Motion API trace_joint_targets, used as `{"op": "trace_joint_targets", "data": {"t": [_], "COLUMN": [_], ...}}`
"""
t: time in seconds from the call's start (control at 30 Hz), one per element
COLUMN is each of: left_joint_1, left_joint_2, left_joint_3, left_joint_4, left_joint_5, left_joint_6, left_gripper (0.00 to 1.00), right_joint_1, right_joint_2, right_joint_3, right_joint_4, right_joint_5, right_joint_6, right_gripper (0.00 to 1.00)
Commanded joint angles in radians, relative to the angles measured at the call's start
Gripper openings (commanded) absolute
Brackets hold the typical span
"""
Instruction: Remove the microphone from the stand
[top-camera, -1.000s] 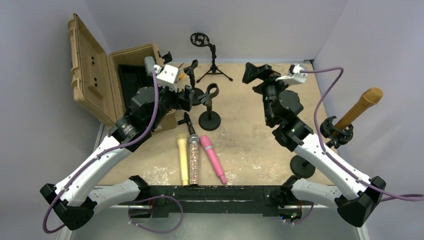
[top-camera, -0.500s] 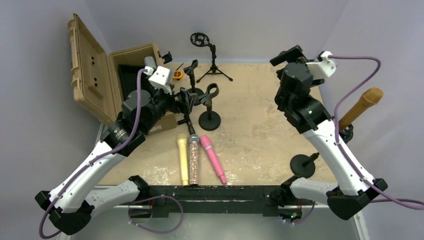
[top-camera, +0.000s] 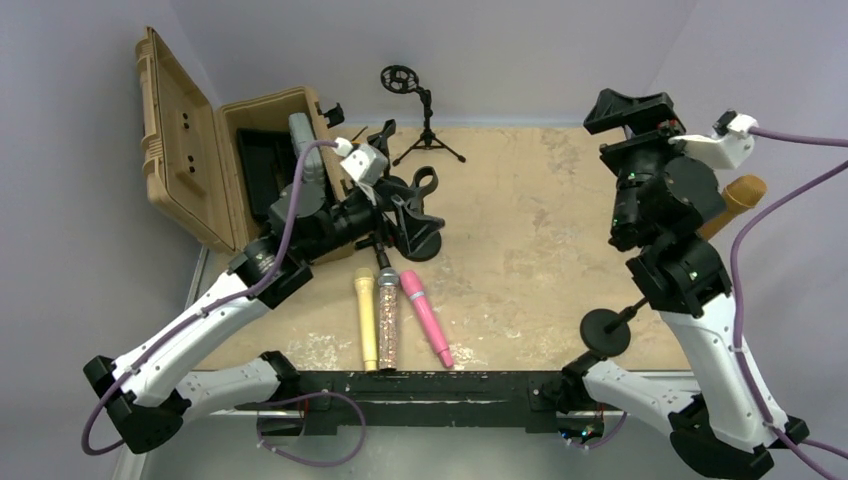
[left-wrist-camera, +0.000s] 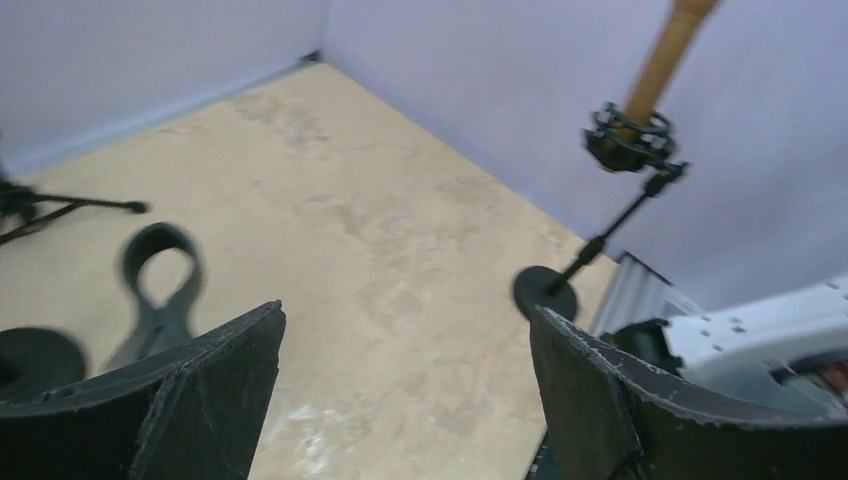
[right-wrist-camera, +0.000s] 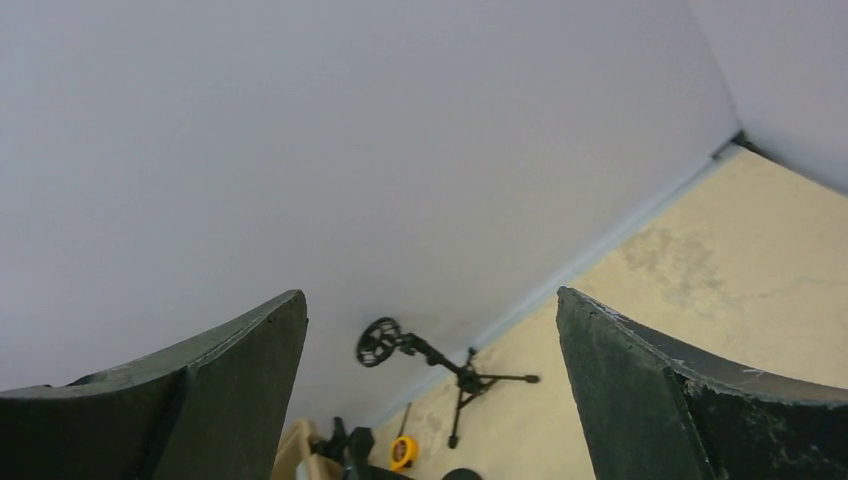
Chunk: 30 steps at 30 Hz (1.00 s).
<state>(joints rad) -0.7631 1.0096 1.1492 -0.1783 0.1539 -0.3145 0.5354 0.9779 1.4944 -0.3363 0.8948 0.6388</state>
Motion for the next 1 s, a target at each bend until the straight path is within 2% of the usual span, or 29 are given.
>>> {"op": "trace_joint_targets", "data": {"t": [0.0, 0.1, 0.2, 0.33, 0.5, 0.73, 0.83, 0.97], "left_joint_1": [-0.082, -0.142, -0.211, -0.262, -0.348, -0.389, -0.400, -0.426], "left_joint_2": [0.038, 0.061, 0.109, 0.260, 0.531, 0.876, 0.997, 1.013], "left_joint_3": [-0.062, -0.081, -0.093, -0.052, 0.168, 0.529, 0.679, 0.693], "left_joint_4": [0.264, 0.311, 0.375, 0.504, 0.573, 0.623, 0.561, 0.548], "left_joint_5": [0.276, 0.269, 0.186, 0.117, 0.085, 0.109, 0.106, 0.064], "left_joint_6": [-0.084, -0.041, 0.027, 0.031, 0.137, 0.147, 0.137, 0.146], "left_gripper": [0.88, 0.89, 0.91, 0.91, 0.90, 0.84, 0.82, 0.82], "right_joint_1": [-0.002, -0.002, -0.002, -0.002, -0.002, -0.002, -0.002, -0.002], "right_joint_2": [-0.011, -0.025, -0.048, -0.086, -0.107, -0.131, -0.143, -0.150], "right_joint_3": [0.061, 0.061, 0.062, 0.057, 0.067, 0.079, 0.071, 0.042], "right_joint_4": [0.102, 0.104, 0.108, 0.146, 0.187, 0.219, 0.169, 0.102], "right_joint_5": [-0.185, -0.243, -0.290, -0.338, -0.411, -0.536, -0.399, -0.164], "right_joint_6": [-0.098, -0.133, -0.167, -0.230, -0.285, -0.326, -0.272, -0.235], "right_gripper": [0.93, 0.93, 0.93, 0.93, 0.93, 0.93, 0.94, 0.95]}}
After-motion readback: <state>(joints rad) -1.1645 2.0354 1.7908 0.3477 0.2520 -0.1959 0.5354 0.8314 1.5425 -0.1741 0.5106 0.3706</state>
